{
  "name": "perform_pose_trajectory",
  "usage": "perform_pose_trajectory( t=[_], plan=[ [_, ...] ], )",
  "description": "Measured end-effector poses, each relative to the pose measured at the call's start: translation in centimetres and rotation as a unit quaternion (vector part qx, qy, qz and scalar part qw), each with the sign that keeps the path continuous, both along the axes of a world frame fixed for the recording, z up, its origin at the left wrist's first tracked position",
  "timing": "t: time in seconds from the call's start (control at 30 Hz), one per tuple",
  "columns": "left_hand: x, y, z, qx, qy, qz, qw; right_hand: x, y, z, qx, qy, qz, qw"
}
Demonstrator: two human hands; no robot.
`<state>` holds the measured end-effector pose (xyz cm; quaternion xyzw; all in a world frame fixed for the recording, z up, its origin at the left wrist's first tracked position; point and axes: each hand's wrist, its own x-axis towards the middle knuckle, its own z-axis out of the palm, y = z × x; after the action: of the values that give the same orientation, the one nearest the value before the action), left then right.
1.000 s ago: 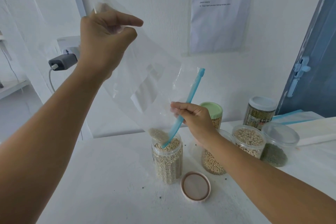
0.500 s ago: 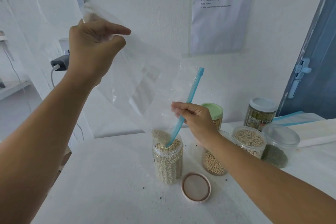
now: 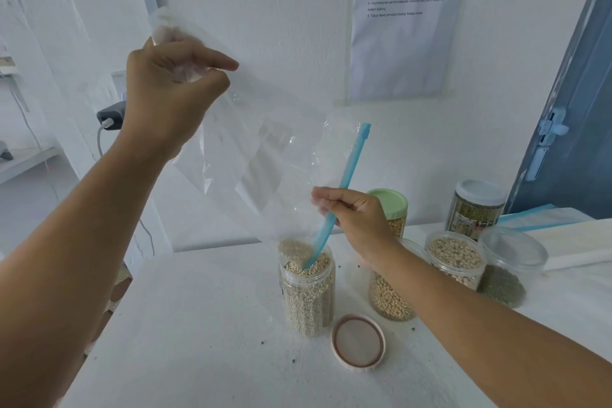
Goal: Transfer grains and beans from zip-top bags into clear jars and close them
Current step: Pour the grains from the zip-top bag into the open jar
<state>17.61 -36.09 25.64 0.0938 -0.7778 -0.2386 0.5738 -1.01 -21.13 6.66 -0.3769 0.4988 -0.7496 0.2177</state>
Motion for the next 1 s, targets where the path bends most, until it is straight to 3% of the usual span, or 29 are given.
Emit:
perform_pose_trajectory(
  t=[0.5,1.0],
  plan=[
    [0.2,-0.1,1.4,-0.006,0.018,0.005,1.0,1.0,-0.3,0.7,0.0,0.011,0.023,1.0],
    [-1.0,0.8,0.9,-0.017,0.02,-0.013,1.0,0.9,0.4,-0.2,0.056,0.084,0.035,0.994]
  ],
)
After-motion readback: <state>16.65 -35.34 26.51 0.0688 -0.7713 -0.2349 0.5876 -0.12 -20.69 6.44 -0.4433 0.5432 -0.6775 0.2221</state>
